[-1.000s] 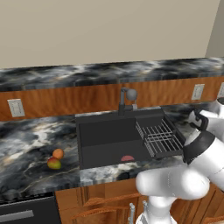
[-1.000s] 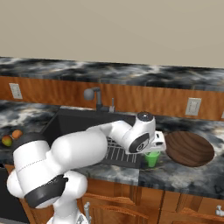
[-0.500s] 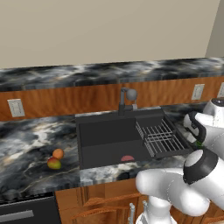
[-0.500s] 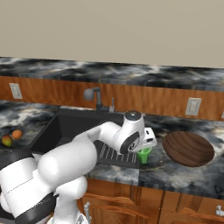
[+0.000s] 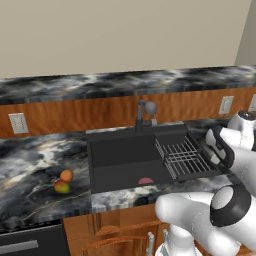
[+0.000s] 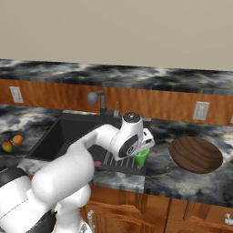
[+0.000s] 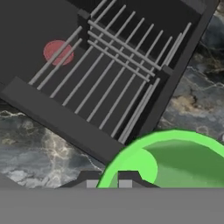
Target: Remove the mango and tangerine from the sink. Then move the bowl and cup from the counter to the sink for washing.
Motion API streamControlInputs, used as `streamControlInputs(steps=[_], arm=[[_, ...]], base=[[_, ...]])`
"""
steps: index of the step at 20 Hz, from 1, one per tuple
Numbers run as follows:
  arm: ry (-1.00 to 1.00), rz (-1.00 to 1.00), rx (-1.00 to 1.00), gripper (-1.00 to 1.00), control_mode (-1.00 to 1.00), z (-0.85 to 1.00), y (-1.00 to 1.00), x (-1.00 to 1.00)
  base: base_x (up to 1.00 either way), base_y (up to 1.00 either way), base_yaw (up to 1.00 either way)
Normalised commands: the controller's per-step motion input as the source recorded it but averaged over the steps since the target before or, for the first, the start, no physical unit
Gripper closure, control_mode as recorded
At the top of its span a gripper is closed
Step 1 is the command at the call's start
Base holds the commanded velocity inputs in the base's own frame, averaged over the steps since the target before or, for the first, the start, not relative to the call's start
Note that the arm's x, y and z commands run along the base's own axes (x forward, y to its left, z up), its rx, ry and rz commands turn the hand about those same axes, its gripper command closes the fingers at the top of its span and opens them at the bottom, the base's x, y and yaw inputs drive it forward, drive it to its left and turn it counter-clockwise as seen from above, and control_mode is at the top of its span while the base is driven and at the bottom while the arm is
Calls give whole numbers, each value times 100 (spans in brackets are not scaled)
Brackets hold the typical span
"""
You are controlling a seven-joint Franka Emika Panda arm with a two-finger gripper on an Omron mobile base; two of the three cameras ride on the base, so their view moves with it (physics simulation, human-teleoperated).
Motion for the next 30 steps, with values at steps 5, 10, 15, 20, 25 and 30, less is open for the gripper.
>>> streamControlInputs(steps=[5,10,15,20,25,30], arm=[[7,16,0,100,-100,12,32,0],[3,9,0,100,-100,8,38,1],[0,8,0,100,-100,1,39,5],[0,8,0,100,-100,0,45,6],[0,7,0,100,-100,0,44,9],[0,8,0,100,-100,0,42,11]], base=[[0,0,0],[0,0,0],[0,0,0],[0,0,0],[0,0,0],[0,0,0]])
